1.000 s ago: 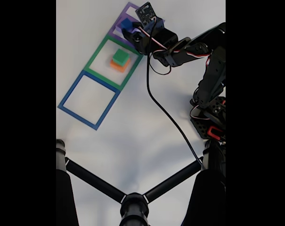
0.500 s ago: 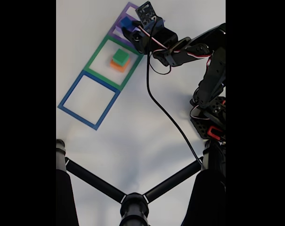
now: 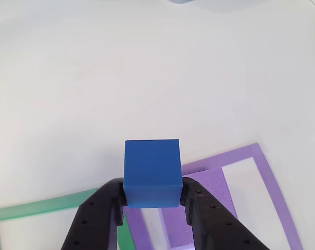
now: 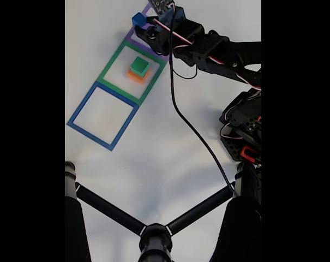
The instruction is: Tower of hanoi
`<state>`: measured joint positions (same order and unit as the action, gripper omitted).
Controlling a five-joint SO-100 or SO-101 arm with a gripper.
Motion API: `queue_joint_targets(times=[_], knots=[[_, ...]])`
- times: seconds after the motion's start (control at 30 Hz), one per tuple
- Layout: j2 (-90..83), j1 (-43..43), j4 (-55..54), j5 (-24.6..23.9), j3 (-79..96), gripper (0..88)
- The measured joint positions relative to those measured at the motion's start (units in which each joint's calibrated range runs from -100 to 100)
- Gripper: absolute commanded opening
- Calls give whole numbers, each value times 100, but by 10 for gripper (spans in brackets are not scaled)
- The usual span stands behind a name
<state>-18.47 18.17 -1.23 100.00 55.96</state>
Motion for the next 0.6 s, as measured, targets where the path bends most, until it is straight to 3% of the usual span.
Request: queue_joint_targets(times=[0.47,0.6], knots=[[-1679,-671,6909,0,-3561,31],[-1797,-933,8255,-39,-4456,31]])
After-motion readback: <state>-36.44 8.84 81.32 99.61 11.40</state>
